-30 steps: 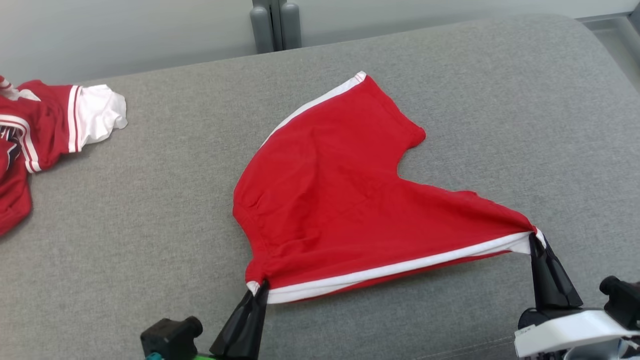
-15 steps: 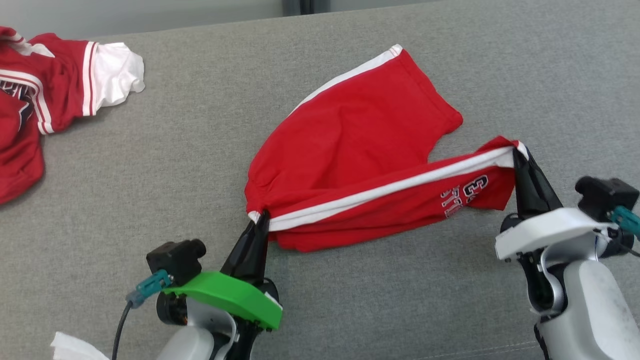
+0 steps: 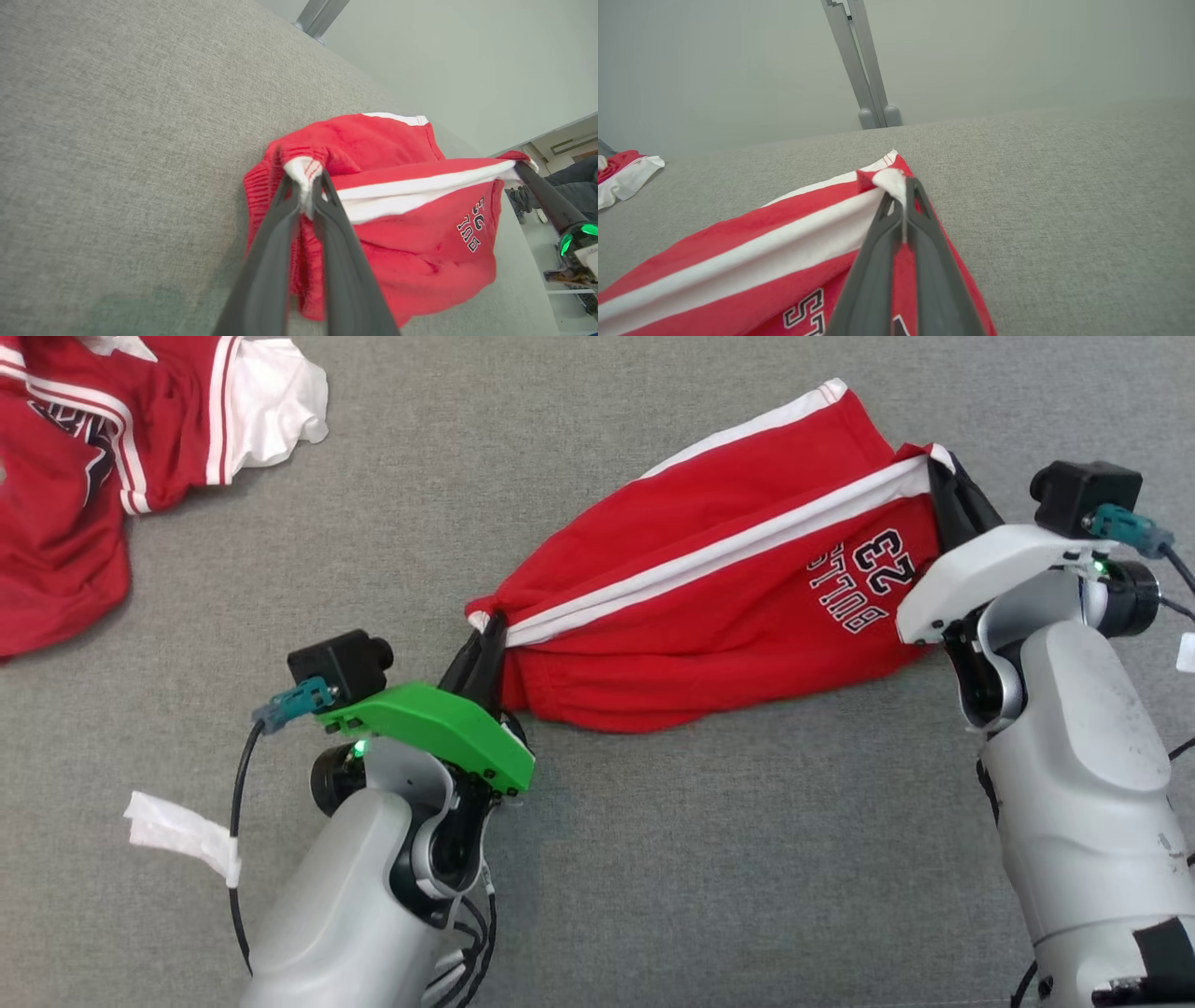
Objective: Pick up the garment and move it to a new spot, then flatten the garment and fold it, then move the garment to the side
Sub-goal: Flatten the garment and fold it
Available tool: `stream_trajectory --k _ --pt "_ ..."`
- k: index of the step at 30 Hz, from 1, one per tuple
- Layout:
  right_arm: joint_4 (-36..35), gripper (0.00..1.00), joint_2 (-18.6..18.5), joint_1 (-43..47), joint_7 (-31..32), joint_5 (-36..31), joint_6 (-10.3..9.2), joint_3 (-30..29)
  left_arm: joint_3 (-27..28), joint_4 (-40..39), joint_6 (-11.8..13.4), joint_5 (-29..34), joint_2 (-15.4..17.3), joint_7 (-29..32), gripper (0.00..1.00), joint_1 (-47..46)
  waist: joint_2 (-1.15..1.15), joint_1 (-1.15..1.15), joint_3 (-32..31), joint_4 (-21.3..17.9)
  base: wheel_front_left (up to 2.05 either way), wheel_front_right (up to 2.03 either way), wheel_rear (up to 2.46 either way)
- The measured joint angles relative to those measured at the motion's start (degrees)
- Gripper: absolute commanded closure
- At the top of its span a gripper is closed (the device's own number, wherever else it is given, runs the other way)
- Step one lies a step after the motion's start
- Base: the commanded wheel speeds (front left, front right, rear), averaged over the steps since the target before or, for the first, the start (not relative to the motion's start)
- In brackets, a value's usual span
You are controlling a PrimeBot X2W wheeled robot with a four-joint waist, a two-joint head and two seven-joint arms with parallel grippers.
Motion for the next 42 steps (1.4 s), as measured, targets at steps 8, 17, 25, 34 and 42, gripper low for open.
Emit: stream_trajectory --k 8,17,25,34,42 --pt "13.92 1.00 -0.57 -10.44 -2.14 -4.03 0.00 -2.85 -2.01 6.33 0.57 -1.42 -1.60 -0.42 1.00 -5.94 0.00 0.00 1.47 2.10 0.00 0.00 0.00" --pt "25.51 1.00 -1.68 -17.97 -5.47 -8.98 0.00 -7.08 -6.09 8.13 1.96 -5.38 -1.86 -3.63 0.52 -10.39 0.00 0.00 1.70 4.00 0.00 0.00 0.00" --pt "31.26 0.00 -1.94 -21.59 -9.45 -11.46 0.00 -7.59 -10.83 7.67 2.50 -4.07 -1.89 -9.27 0.00 -11.80 0.00 0.00 1.53 4.65 0.00 0.00 0.00" --pt "35.01 0.00 -3.74 -23.27 -11.35 -11.90 0.00 -5.36 -10.65 2.34 2.46 0.71 3.19 -13.62 0.00 -6.78 0.00 0.00 0.64 4.98 0.00 0.00 0.00" --pt "38.24 0.00 -8.93 -23.28 -4.61 -10.20 0.00 -0.59 -3.94 -8.38 5.44 4.00 7.28 -14.46 0.00 4.92 0.00 0.00 -1.68 5.57 0.00 0.00 0.00"
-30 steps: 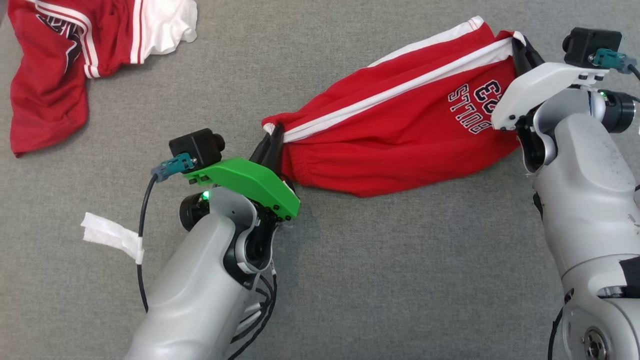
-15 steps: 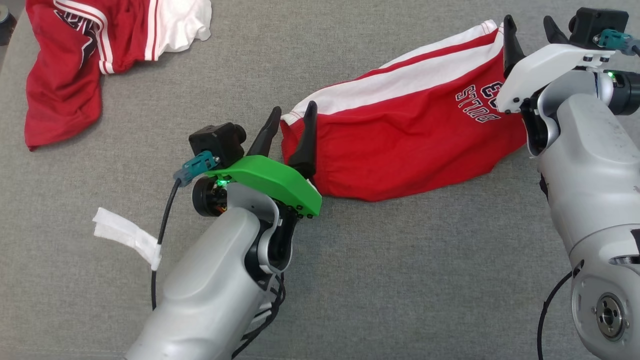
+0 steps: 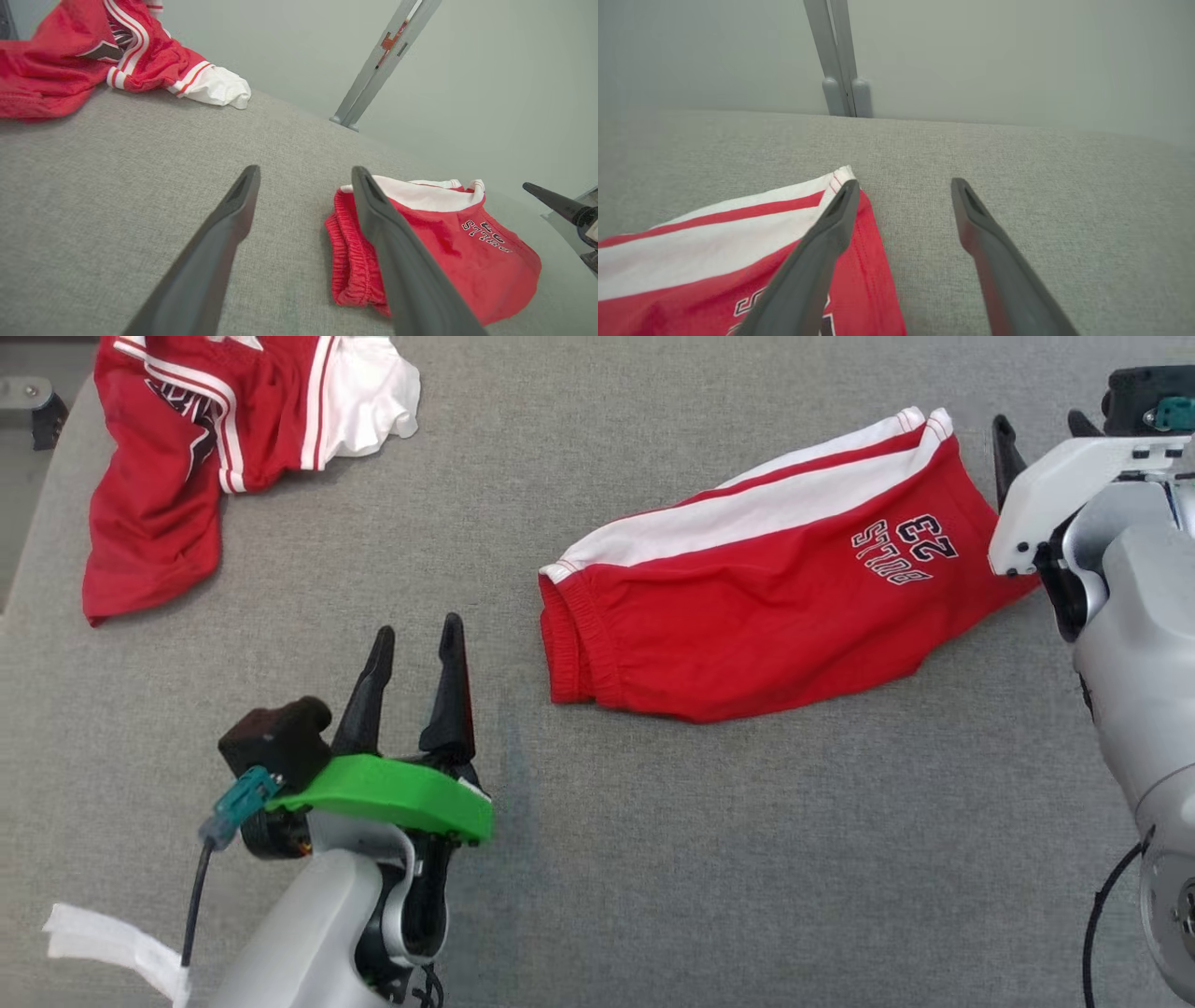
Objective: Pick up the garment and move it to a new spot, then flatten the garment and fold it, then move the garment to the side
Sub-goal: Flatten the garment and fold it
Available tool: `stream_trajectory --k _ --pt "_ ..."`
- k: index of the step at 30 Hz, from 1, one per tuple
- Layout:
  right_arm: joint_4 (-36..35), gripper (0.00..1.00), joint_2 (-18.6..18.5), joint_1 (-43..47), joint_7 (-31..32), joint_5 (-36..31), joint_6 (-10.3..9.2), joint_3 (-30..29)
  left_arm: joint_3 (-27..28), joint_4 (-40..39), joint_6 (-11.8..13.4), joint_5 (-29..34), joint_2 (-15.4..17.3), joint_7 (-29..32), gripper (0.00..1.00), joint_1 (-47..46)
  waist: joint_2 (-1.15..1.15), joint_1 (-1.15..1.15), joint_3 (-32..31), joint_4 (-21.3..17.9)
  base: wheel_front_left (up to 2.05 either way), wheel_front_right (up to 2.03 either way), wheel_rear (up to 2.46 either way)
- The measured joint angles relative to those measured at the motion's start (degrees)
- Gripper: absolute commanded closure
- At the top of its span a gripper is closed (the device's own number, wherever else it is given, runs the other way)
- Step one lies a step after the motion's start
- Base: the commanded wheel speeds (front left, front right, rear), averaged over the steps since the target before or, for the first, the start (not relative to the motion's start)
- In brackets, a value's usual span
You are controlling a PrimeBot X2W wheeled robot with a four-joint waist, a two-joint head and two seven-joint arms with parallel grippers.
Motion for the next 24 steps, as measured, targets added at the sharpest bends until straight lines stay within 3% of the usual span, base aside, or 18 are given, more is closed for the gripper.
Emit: stream_trajectory --k 2,4,16,17,18,20,21,22,24 --pt "0.82 0.00 -1.26 2.61 5.83 3.07 0.00 2.43 4.07 -5.50 0.98 2.75 0.13 -0.11 0.00 5.48 0.00 0.00 -0.65 0.91 0.00 0.00 0.00" --pt "0.94 0.00 -1.56 3.53 7.91 4.43 0.00 3.50 4.59 -6.88 1.04 4.19 0.43 -0.11 0.00 6.95 0.00 0.00 -0.70 1.39 0.00 0.00 0.00" --pt "0.83 0.00 -3.94 5.73 15.79 12.90 -0.01 7.49 6.08 -9.87 1.02 6.87 0.79 -0.11 0.00 9.48 0.00 0.00 0.02 5.20 0.00 0.00 0.00" --pt "0.65 0.09 -3.94 5.81 16.13 13.59 -0.04 7.81 6.14 -9.85 1.01 6.87 0.65 -0.11 0.00 9.56 0.00 0.00 0.09 5.46 0.00 0.00 0.00" --pt "0.41 0.51 -3.94 5.88 16.49 14.14 -0.07 8.09 6.20 -9.81 0.96 6.88 0.54 -0.11 0.00 9.59 0.00 0.00 0.12 5.65 0.00 0.00 0.00" --pt "-0.19 0.73 -3.85 6.28 17.36 15.68 -0.08 8.72 6.38 -9.65 0.77 6.94 0.46 -0.11 0.00 9.64 0.00 0.00 0.10 6.01 0.00 0.00 0.00" --pt "-0.45 0.92 -3.85 6.47 17.70 16.53 -0.08 9.01 6.51 -9.54 0.73 6.98 0.45 -0.11 0.00 9.65 0.00 0.00 -0.01 6.08 0.00 0.00 0.00" --pt "-0.64 1.00 -3.87 6.63 17.95 17.06 -0.08 9.22 6.55 -9.48 0.68 7.25 0.47 -0.11 0.00 9.65 0.00 0.00 -0.11 6.11 0.00 0.00 0.00" --pt "-1.21 1.00 -3.90 7.09 18.07 18.26 -0.07 9.71 6.48 -9.27 0.68 7.69 0.56 -0.11 0.00 9.65 0.00 0.00 -0.41 6.09 0.00 0.00 0.00"
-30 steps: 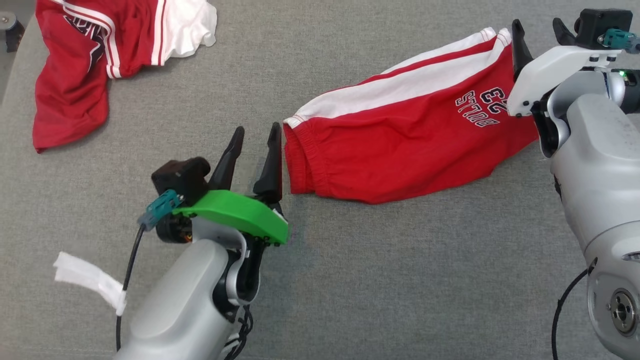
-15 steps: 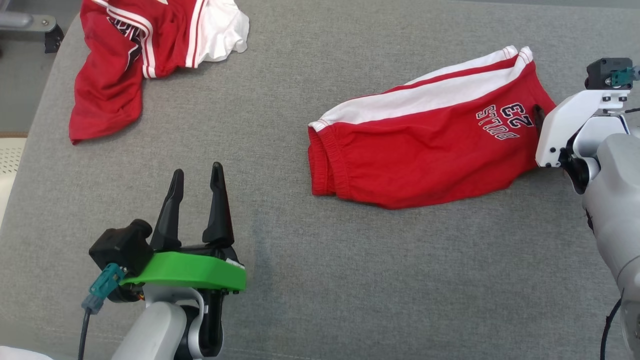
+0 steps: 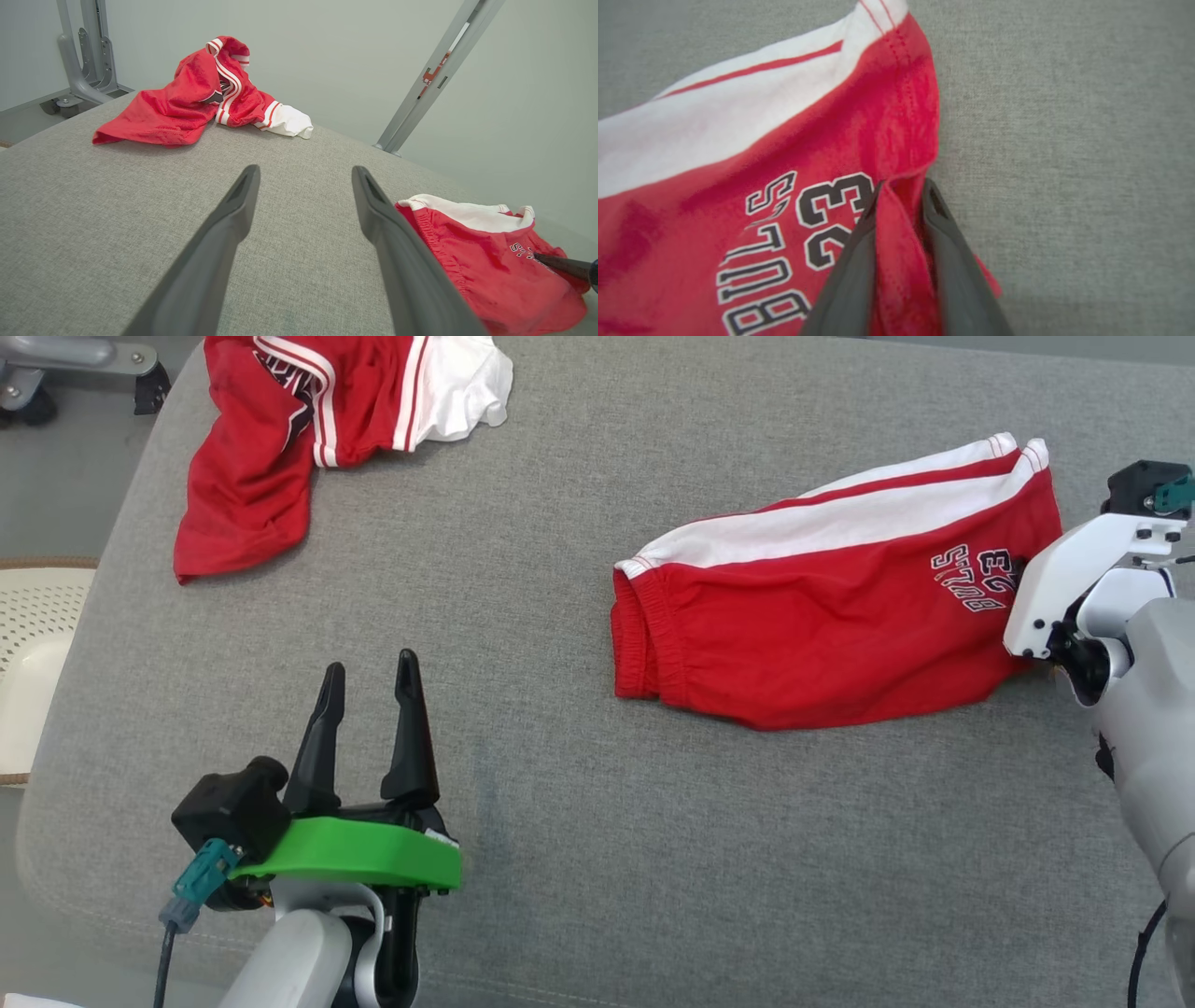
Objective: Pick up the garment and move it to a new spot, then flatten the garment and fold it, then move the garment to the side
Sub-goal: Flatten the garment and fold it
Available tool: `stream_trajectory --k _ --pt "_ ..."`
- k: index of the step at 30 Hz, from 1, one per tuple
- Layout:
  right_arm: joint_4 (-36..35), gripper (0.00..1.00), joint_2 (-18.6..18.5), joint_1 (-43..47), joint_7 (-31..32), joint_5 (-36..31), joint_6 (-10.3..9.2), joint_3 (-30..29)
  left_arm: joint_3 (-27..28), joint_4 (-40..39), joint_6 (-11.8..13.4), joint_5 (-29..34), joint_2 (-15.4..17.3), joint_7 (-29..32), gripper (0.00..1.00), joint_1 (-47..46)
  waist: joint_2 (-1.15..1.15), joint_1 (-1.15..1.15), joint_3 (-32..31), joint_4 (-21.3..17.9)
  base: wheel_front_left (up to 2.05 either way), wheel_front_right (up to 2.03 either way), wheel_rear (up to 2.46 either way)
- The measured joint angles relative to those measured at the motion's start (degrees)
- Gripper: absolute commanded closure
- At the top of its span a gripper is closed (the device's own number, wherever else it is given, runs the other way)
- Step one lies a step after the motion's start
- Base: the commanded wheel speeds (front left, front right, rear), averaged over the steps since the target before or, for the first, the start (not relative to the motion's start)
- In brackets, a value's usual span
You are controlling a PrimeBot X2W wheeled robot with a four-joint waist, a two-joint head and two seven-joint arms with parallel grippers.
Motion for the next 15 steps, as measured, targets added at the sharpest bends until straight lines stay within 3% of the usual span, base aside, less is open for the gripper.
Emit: stream_trajectory --k 15 --pt "-7.47 1.00 0.46 10.31 -8.12 12.09 0.05 0.70 -1.83 1.94 -0.93 2.70 0.22 0.00 0.00 1.57 0.00 0.00 -4.07 -4.94 0.00 0.00 0.00"
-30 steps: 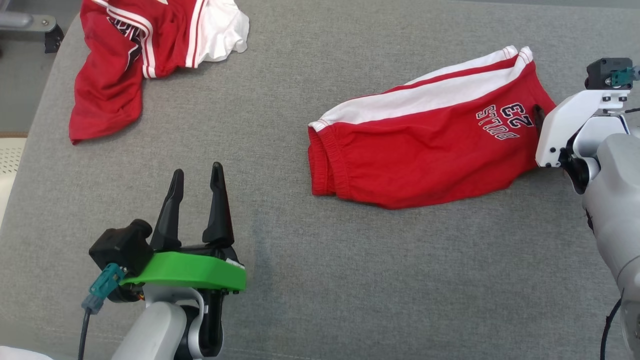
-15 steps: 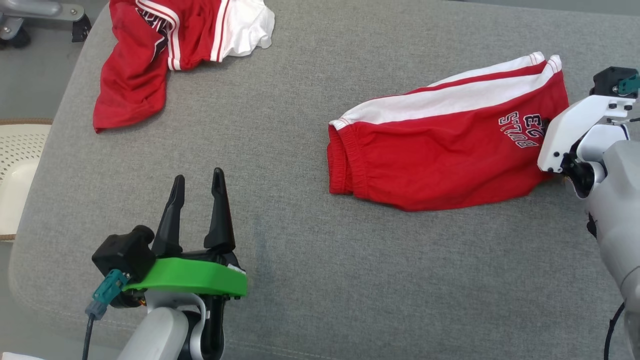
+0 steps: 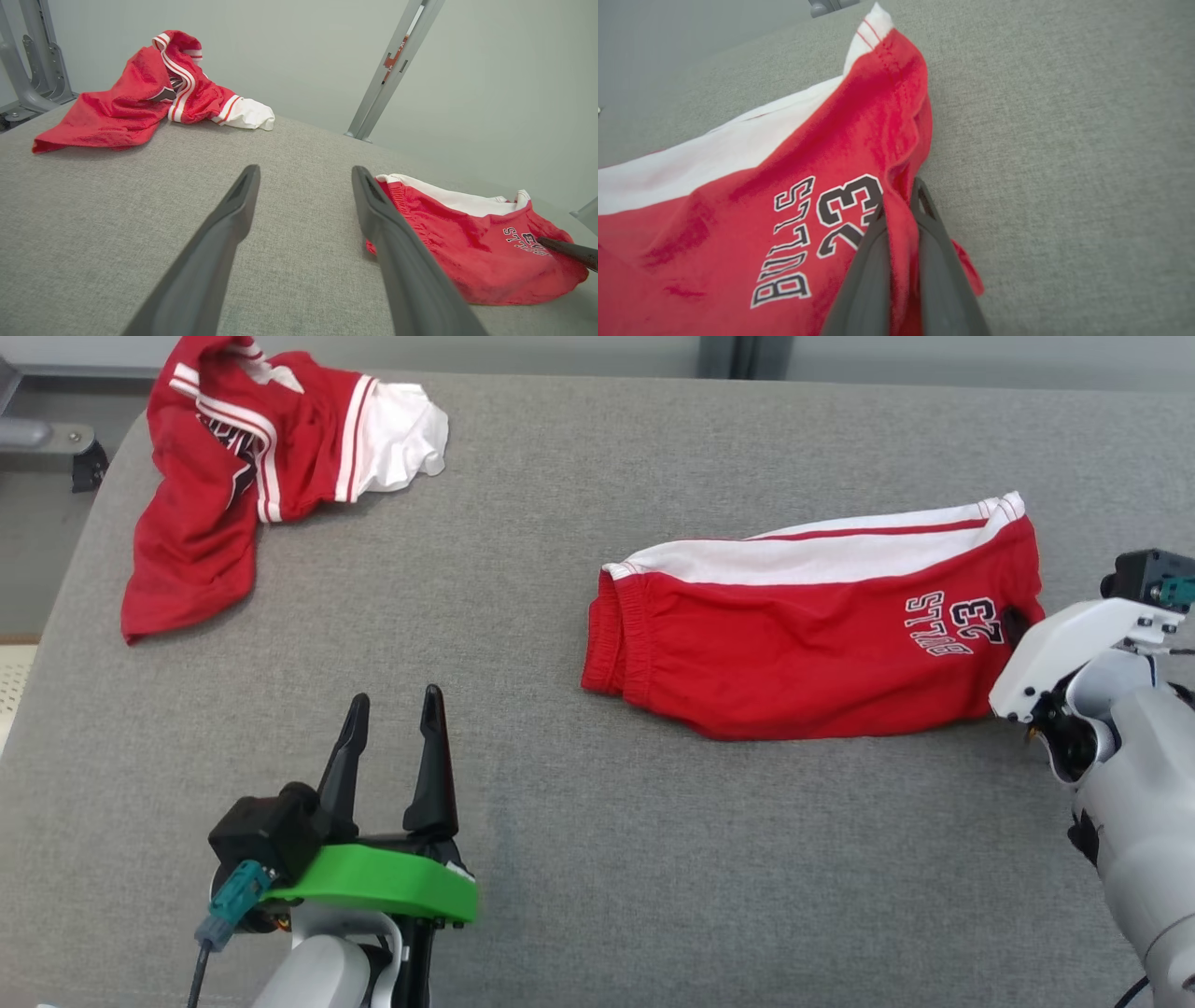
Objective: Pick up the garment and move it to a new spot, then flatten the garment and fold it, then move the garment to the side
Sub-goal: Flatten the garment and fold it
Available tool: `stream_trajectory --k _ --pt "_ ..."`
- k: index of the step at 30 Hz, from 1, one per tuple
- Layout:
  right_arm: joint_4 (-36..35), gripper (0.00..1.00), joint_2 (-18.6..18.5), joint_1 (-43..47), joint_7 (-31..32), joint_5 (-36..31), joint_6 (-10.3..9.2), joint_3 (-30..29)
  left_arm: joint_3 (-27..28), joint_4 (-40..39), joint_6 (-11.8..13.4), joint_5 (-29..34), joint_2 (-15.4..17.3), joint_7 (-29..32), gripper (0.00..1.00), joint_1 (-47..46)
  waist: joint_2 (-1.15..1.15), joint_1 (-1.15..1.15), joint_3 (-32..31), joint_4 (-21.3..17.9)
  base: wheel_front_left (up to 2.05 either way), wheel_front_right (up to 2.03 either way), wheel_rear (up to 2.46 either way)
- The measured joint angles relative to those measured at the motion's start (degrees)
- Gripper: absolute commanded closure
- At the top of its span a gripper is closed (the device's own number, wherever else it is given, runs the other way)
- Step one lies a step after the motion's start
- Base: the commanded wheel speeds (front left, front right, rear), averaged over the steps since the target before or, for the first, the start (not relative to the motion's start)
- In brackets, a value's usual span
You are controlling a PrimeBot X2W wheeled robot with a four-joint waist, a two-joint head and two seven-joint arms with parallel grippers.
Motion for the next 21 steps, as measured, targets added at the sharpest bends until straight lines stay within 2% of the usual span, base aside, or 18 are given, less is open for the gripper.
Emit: stream_trajectory --k 9,15,21 --pt "-7.21 1.00 1.24 10.62 -5.33 5.89 0.00 2.20 -0.20 1.08 -0.41 1.08 -0.76 0.00 0.00 2.70 0.00 0.00 -3.11 -5.73 0.00 0.00 0.00" --pt "-8.59 1.00 0.76 11.57 -5.89 6.98 0.00 2.72 0.54 1.94 -0.60 2.23 -0.74 0.00 0.00 3.02 0.00 0.00 -4.85 -8.53 0.00 0.00 0.00" --pt "-8.28 1.00 -0.12 11.54 -5.90 7.08 0.00 2.94 0.68 3.30 -0.68 3.33 -0.68 0.00 0.00 3.02 0.00 0.00 -6.26 -9.09 0.00 0.00 0.00"
